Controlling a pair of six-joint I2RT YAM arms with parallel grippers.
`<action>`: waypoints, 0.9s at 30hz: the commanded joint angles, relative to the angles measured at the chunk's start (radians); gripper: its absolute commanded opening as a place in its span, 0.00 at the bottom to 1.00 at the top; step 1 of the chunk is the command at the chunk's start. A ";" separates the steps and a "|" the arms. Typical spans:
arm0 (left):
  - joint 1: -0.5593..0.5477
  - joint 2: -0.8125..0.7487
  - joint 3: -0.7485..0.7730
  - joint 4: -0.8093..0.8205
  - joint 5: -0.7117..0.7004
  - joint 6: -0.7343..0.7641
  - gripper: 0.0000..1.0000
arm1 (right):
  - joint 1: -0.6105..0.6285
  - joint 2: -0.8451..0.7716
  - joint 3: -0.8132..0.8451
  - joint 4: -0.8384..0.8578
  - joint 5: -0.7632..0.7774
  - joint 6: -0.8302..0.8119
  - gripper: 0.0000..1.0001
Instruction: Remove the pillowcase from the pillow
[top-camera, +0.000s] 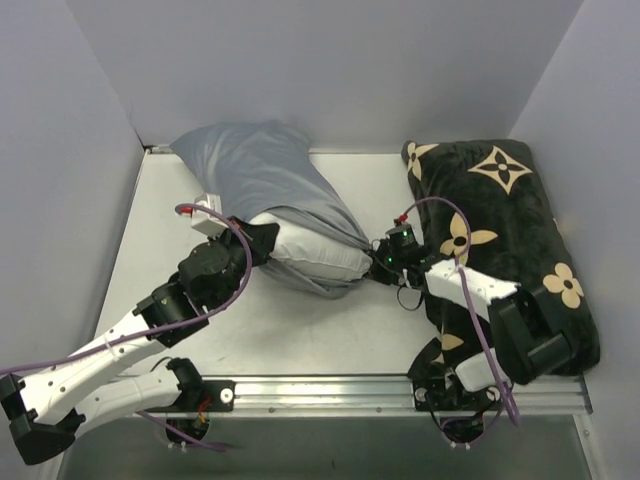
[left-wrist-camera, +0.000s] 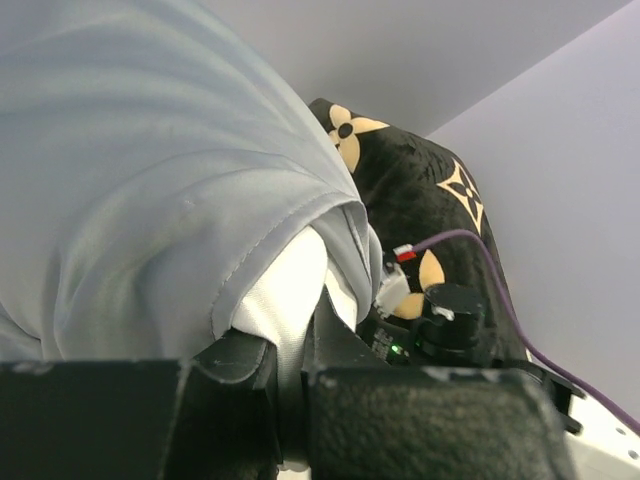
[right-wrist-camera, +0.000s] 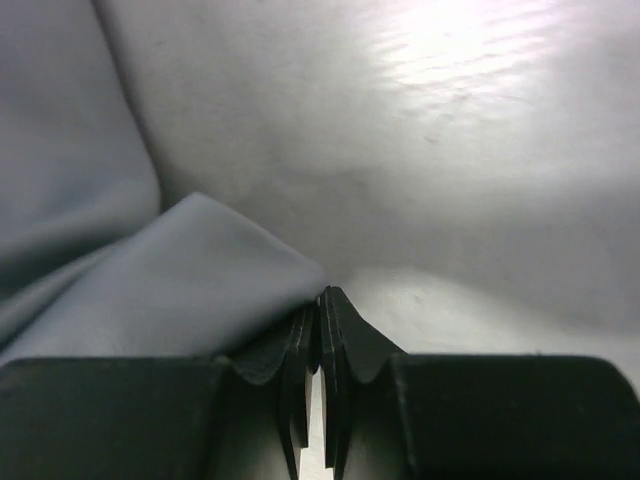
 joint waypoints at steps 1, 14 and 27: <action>-0.002 -0.050 0.096 0.081 0.028 -0.027 0.00 | -0.010 0.104 0.061 0.177 -0.123 0.026 0.08; -0.005 -0.221 -0.048 -0.268 0.250 -0.208 0.00 | -0.179 0.440 0.406 0.332 -0.445 -0.023 0.32; -0.097 -0.228 -0.424 -0.184 0.443 -0.386 0.00 | -0.135 0.492 0.771 -0.065 -0.330 -0.261 0.74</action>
